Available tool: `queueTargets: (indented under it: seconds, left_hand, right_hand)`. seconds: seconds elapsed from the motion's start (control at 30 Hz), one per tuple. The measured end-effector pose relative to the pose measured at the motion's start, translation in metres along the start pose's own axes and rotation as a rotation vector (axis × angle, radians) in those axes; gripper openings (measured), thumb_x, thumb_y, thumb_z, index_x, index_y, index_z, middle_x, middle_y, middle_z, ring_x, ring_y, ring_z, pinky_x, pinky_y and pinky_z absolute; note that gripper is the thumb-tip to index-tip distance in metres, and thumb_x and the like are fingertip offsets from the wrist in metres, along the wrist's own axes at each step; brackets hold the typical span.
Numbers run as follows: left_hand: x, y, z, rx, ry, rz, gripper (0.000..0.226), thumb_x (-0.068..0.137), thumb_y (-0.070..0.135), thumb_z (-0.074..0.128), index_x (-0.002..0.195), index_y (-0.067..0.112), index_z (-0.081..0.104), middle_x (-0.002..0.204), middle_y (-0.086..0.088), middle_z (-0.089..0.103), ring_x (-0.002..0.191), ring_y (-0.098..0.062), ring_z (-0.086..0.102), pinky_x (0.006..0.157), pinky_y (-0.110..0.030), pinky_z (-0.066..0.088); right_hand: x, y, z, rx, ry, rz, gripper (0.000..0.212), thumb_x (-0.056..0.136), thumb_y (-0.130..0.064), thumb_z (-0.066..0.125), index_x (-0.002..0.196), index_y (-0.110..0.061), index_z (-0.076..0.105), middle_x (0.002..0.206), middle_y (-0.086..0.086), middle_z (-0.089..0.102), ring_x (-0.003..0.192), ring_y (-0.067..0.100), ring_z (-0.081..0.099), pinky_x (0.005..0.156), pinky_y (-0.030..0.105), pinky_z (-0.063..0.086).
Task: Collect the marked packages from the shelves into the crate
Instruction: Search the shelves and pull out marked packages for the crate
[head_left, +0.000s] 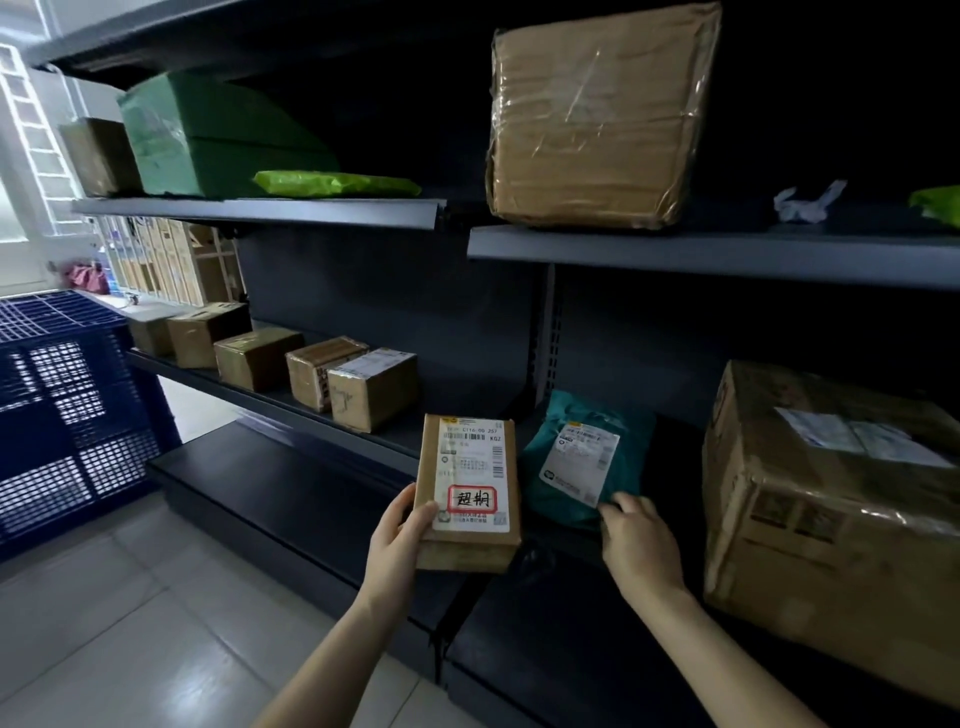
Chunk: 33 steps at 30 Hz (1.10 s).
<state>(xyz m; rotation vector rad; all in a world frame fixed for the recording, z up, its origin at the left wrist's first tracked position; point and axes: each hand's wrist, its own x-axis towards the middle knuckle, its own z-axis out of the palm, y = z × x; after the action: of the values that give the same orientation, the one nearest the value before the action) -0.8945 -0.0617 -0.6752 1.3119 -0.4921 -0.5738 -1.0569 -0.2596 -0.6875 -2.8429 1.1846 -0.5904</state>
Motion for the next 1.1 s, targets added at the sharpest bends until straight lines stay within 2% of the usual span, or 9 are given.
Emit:
queueTargets:
  seconds: [0.17,0.27,0.37,0.47,0.63,0.87,1.1]
  left_hand:
    - [-0.009,0.013,0.003,0.039,0.018,-0.031,0.035,0.092,0.023,0.054,0.127,0.021,0.053,0.114,-0.008,0.068,0.107,-0.027,0.064,0.098,-0.048,0.048]
    - [-0.022,0.032,0.010,0.038,0.039,-0.096,0.033,0.092,0.023,0.055,0.125,0.019,0.055,0.111,-0.009,0.070,0.106,-0.028,0.065,0.096,-0.047,0.050]
    - [-0.039,0.065,0.017,0.050,0.067,-0.148,0.032,0.092,0.023,0.055,0.123,0.014,0.057,0.108,-0.010,0.070,0.105,-0.029,0.065,0.097,-0.047,0.049]
    - [-0.064,0.110,0.023,0.058,0.093,-0.177,0.024,0.092,0.023,0.054,0.114,0.015,0.062,0.106,-0.009,0.071,0.103,-0.028,0.065,0.094,-0.044,0.050]
    - [-0.120,0.202,0.033,0.025,0.134,-0.197,0.023,0.090,0.024,0.055,0.111,0.018,0.064,0.100,-0.004,0.074,0.094,-0.019,0.069,0.079,-0.029,0.052]
    - [-0.198,0.336,0.050,0.002,0.187,-0.202,0.022,0.091,0.024,0.054,0.109,0.016,0.064,0.099,-0.007,0.074,0.097,-0.025,0.068,0.092,-0.039,0.050]
    - [-0.230,0.426,0.035,0.019,0.217,-0.162,0.018,0.091,0.025,0.055,0.107,0.023,0.064,0.099,-0.005,0.074,0.097,-0.023,0.068,0.084,-0.034,0.052]
  right_hand:
    - [-0.009,-0.014,-0.022,0.062,0.061,-0.025,0.047,0.082,-0.015,0.067,0.126,-0.006,0.055,0.131,0.010,0.056,0.118,0.029,0.053,0.096,0.038,0.045]
    - [-0.012,-0.021,-0.043,0.078,-0.030,-0.041,0.049,0.094,-0.026,0.050,0.139,-0.012,0.039,0.145,0.003,0.041,0.131,0.021,0.037,0.107,0.029,0.032]
    - [-0.014,-0.029,-0.081,0.132,-0.088,-0.075,0.047,0.096,-0.027,0.044,0.141,-0.012,0.037,0.145,0.001,0.039,0.133,0.017,0.034,0.108,0.026,0.029]
    - [-0.022,-0.041,-0.131,0.192,-0.159,-0.120,0.046,0.097,-0.026,0.043,0.140,-0.012,0.037,0.144,0.000,0.041,0.132,0.016,0.034,0.107,0.025,0.029]
    - [-0.036,-0.064,-0.232,0.241,-0.232,-0.156,0.047,0.097,-0.027,0.043,0.141,-0.015,0.036,0.144,-0.003,0.041,0.133,0.012,0.034,0.108,0.020,0.027]
    - [-0.049,-0.103,-0.377,0.317,-0.280,-0.251,0.048,0.097,-0.029,0.043,0.142,-0.015,0.034,0.144,-0.003,0.040,0.134,0.011,0.032,0.110,0.022,0.027]
    - [-0.052,-0.143,-0.457,0.359,-0.274,-0.301,0.048,0.098,-0.030,0.041,0.142,-0.013,0.034,0.145,-0.001,0.040,0.134,0.013,0.033,0.109,0.021,0.025]
